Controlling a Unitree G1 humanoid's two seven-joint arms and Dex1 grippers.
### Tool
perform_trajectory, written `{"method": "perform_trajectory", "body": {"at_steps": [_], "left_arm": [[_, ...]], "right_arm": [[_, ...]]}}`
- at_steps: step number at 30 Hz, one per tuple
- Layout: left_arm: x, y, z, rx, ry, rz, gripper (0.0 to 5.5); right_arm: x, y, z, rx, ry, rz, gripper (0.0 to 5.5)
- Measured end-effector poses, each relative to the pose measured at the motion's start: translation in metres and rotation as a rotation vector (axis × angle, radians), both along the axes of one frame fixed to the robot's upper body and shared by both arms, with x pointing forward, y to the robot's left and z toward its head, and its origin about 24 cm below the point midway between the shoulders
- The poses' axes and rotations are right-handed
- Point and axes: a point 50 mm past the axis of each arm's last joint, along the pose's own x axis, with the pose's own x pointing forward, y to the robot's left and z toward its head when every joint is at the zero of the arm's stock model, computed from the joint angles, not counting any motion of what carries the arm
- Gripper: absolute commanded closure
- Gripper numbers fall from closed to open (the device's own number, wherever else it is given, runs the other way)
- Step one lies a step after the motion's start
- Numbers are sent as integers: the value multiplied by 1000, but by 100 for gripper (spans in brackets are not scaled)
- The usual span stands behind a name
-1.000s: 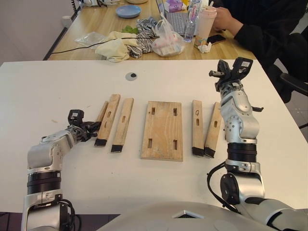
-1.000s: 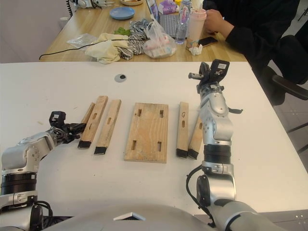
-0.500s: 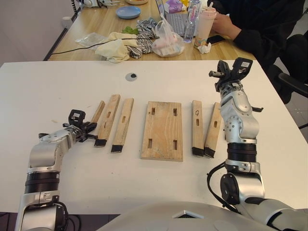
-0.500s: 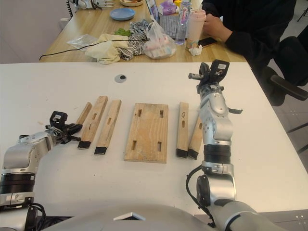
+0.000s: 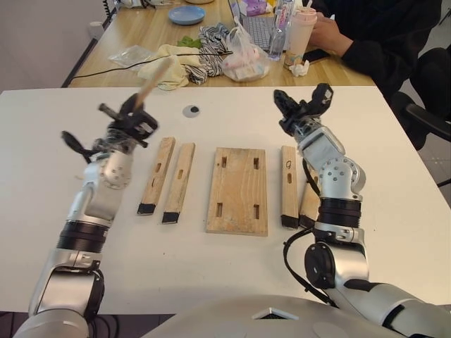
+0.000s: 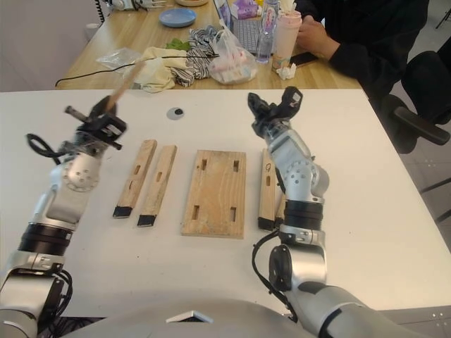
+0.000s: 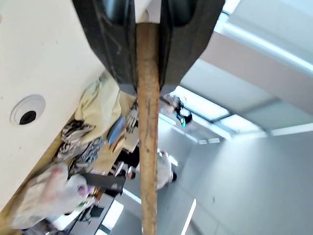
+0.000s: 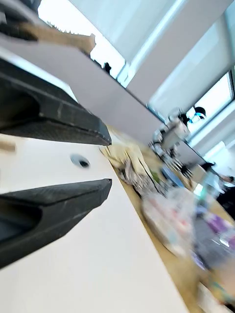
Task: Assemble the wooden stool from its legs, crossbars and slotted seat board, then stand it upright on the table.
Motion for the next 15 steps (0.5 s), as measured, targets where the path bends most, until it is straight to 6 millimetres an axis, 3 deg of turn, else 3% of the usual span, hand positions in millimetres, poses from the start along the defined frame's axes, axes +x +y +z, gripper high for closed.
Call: {"method": "perform_trajectory", "body": {"at_steps": [2,6,12,15], "left_arm": [[-3,-33,-4,99,-100,-139,515],[-6,-69,-7,58,-168,-225,515],[-7,-78,-9,41,-176,-237,515],[-3,-72,-9,12,-163,-188,515]], "right_arm": [[-4,14,5,115,35,110,325],[-8,16,8,198,86,152,292],[-8,16,10,249,112,144,292],[-9,19,12,249,106,156,292]]}}
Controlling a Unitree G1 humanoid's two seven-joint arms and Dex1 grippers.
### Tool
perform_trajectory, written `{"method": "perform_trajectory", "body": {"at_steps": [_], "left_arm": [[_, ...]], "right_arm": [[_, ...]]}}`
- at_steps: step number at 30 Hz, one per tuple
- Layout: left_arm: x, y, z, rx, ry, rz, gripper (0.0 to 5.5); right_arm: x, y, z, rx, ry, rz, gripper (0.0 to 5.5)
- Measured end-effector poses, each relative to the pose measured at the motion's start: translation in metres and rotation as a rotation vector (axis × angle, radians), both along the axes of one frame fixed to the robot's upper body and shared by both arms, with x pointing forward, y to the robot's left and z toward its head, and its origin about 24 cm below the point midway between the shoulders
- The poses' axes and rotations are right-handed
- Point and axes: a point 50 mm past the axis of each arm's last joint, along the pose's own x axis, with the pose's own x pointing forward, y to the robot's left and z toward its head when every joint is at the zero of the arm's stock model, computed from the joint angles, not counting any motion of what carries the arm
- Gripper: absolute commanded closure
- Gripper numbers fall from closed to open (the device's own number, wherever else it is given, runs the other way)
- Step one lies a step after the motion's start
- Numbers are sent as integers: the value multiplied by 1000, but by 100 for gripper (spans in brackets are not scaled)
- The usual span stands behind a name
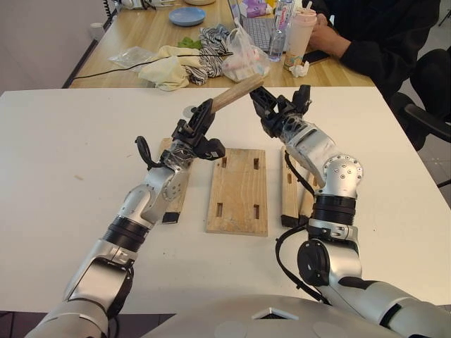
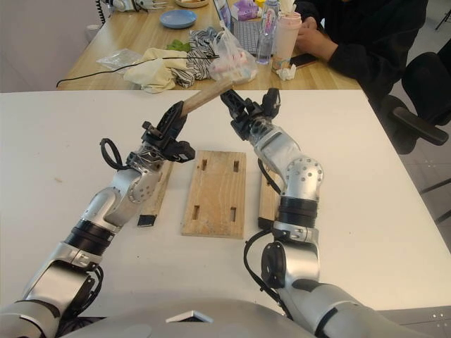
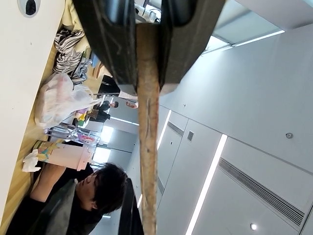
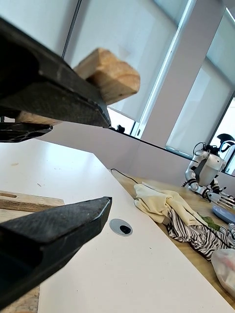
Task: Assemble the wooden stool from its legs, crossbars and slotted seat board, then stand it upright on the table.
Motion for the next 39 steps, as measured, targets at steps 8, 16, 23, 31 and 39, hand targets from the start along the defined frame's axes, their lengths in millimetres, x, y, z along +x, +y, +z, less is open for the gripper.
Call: {"method": "perform_trajectory", "body": {"at_steps": [8,16,23,31,39], "left_arm": [[10,1,-11,-17,100,55,515],[3,-21,-14,-16,107,-28,515],[2,-25,-21,6,131,-27,515],[4,-28,-25,39,137,-17,515],[6,-29,-26,39,157,-23,436]], "right_arm": [[-2,9,4,-4,-33,46,292],[2,4,-5,35,32,13,390],[12,-4,-6,49,63,-53,499],[15,-5,-10,13,69,-85,505],[17,-4,-7,-32,12,-124,510]]}}
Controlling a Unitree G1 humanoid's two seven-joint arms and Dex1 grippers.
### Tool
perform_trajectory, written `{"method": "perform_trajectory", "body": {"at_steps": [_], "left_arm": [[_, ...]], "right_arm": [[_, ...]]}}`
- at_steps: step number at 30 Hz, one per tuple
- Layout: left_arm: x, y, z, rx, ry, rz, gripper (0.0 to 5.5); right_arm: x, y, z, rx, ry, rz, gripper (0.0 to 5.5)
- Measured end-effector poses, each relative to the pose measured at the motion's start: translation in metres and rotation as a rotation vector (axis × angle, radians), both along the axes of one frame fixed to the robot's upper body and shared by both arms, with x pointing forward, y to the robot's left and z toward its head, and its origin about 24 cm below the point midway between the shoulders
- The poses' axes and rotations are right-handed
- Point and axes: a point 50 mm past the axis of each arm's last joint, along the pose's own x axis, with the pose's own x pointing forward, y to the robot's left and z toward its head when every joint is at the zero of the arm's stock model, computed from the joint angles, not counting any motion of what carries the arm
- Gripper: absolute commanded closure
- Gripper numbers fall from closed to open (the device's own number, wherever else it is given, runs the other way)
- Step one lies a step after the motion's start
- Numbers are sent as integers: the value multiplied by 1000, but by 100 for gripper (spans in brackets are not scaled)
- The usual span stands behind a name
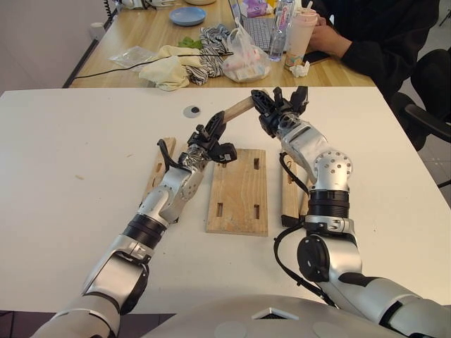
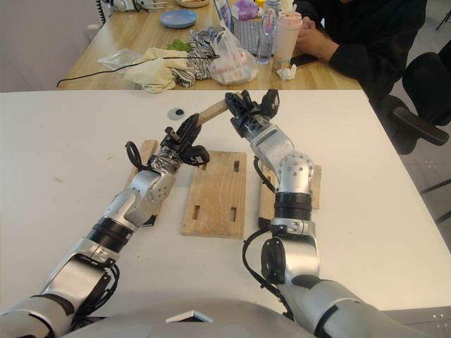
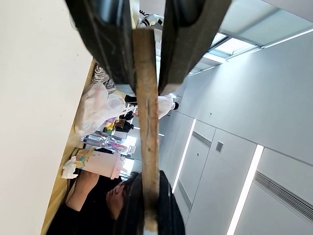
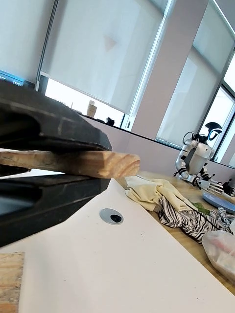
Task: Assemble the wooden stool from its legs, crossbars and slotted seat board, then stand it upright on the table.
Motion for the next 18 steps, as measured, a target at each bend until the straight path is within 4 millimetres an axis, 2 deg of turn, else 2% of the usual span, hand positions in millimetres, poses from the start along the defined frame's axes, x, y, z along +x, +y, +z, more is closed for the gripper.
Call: {"method": "perform_trajectory", "body": {"at_steps": [4,8,10,12,14,18], "left_arm": [[-2,-2,3,-39,2,-2,352],[-2,3,15,-88,-28,34,351],[-6,8,10,-98,7,45,384],[-9,15,6,-116,47,62,415],[-9,23,10,-157,72,74,449],[-6,61,22,-269,127,169,498]], "right_arm": [[2,-2,4,-53,-53,-61,512],[10,-25,2,-173,-89,-243,512],[12,-50,6,-237,-129,-356,512],[12,-62,8,-274,-155,-412,512],[7,-75,7,-333,-177,-458,512],[-6,-87,-1,-407,-193,-513,512]]}}
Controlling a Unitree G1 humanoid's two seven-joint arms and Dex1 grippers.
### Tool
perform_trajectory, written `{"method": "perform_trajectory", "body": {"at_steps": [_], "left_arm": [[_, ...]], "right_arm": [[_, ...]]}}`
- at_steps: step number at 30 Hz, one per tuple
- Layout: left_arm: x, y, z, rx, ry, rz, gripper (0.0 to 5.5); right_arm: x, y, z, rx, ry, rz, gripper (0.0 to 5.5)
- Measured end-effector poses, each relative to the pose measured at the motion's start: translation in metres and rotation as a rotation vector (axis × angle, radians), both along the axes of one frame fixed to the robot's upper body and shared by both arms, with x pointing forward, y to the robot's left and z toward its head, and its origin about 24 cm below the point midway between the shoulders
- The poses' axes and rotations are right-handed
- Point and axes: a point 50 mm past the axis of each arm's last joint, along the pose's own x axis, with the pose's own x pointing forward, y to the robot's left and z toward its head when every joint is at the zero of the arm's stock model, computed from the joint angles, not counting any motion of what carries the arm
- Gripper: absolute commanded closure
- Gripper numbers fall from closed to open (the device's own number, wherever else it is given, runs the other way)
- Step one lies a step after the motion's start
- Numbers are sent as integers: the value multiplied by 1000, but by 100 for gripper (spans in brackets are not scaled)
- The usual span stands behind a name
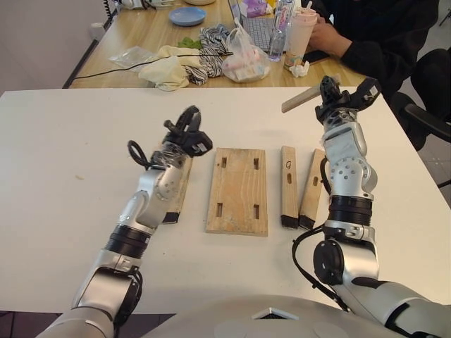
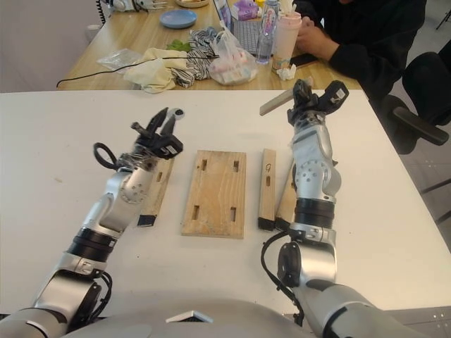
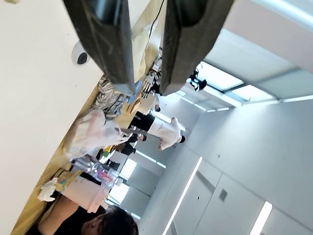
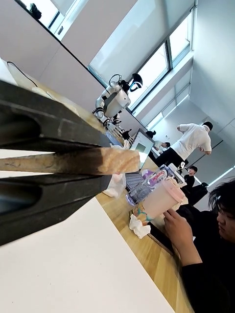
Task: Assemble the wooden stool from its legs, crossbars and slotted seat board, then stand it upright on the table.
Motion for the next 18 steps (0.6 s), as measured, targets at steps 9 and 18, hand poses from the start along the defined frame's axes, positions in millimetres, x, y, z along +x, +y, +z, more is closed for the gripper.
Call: {"method": "perform_trajectory", "body": {"at_steps": [9,18], "left_arm": [[9,70,17,-515,98,280,550],[3,88,14,-647,46,380,550]], "right_arm": [[-17,-19,6,-232,-63,16,512],[-62,-60,-8,-364,67,80,512]]}}
